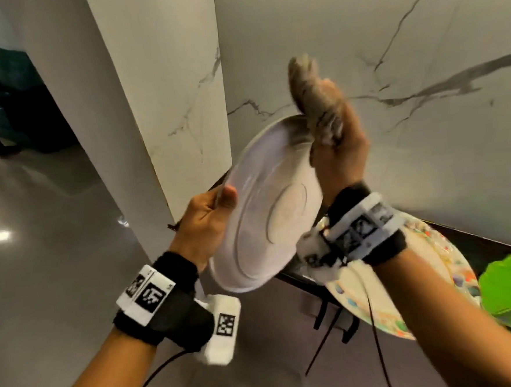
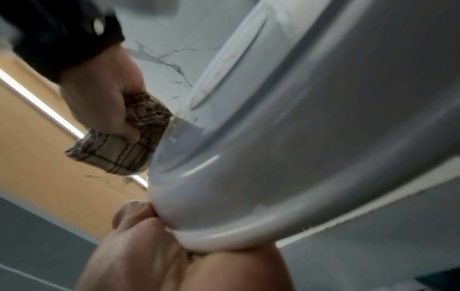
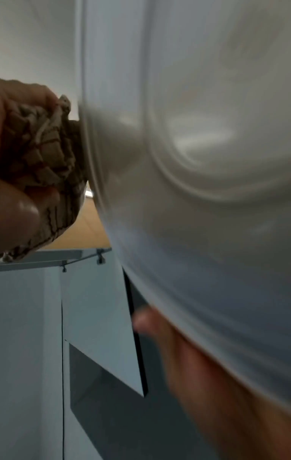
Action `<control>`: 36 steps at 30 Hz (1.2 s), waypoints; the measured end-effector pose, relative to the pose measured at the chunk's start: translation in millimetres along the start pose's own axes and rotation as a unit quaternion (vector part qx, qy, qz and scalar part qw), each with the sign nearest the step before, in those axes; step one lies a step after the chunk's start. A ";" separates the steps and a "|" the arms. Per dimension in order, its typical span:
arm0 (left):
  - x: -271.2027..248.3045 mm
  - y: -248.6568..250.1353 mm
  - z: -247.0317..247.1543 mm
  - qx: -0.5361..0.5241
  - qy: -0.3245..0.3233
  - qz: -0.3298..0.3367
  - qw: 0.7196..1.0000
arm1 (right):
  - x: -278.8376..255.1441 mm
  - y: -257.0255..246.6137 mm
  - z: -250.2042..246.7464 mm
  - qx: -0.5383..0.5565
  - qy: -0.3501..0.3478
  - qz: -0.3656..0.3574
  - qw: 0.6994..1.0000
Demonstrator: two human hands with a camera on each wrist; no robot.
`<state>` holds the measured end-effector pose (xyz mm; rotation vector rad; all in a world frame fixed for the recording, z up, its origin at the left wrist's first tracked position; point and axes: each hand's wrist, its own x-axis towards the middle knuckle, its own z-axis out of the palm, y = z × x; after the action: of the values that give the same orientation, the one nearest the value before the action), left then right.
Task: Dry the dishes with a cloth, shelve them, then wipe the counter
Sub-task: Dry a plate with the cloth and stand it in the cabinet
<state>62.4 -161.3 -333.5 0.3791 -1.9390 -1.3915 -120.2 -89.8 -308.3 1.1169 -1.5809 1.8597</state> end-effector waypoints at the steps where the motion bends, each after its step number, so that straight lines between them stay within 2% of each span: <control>1: 2.7 -2.3 5.6 -0.027 0.008 -0.019 0.999 | -21.1 -5.0 3.6 -0.011 -0.033 -0.027 0.999; 3: 6.5 -3.2 14.4 -0.132 0.000 -0.071 0.989 | -64.9 -16.3 7.4 -0.031 -0.148 -0.099 0.984; 4: 7.8 -1.2 16.7 -0.189 -0.015 -0.098 0.977 | -83.2 -22.6 8.8 -0.022 -0.204 -0.107 0.973; 5: 8.1 4.1 19.2 -0.225 -0.032 -0.117 0.967 | -96.3 -27.9 9.9 -0.005 -0.250 -0.094 0.964; 7: 8.5 7.7 18.6 -0.212 -0.039 -0.118 0.969 | -100.5 -27.8 11.4 0.016 -0.291 -0.061 0.955; 11: 11.4 16.5 23.1 -0.169 0.030 -0.062 0.983 | -53.3 -5.2 29.6 -0.033 -0.284 -0.030 0.958; 14: 6.6 28.9 27.8 -0.127 0.044 0.013 0.991 | -9.4 18.0 43.9 0.031 -0.211 0.082 0.974; 17: 2.2 32.1 31.9 -0.152 0.041 0.041 0.987 | 9.9 41.9 34.0 0.080 -0.193 0.174 0.962; 20: 9.0 30.8 32.1 -0.189 0.042 0.051 0.980 | -11.8 59.0 15.2 0.064 -0.197 0.269 0.941; 25: 30.5 21.6 34.6 -0.209 0.044 0.034 0.976 | -104.9 52.6 -1.3 0.062 -0.230 0.378 0.895; 28: 37.5 17.3 40.0 -0.242 0.089 0.002 0.966 | -144.8 34.0 1.1 0.060 -0.258 0.369 0.891; 30: 41.0 15.8 40.2 -0.264 0.108 -0.014 0.958 | -151.5 20.3 2.9 0.036 -0.277 0.333 0.901; 33: 42.7 16.3 39.9 -0.327 0.132 -0.042 0.935 | -130.8 6.3 5.8 0.022 -0.283 0.253 0.925; 36: 41.7 14.9 35.5 -0.373 0.118 -0.066 0.918 | -93.0 5.8 18.4 -0.003 -0.296 0.172 0.940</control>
<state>10.9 -155.8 -310.3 0.2878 -1.0867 -1.9441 -66.5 -94.0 -386.5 1.5844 -2.2322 1.8154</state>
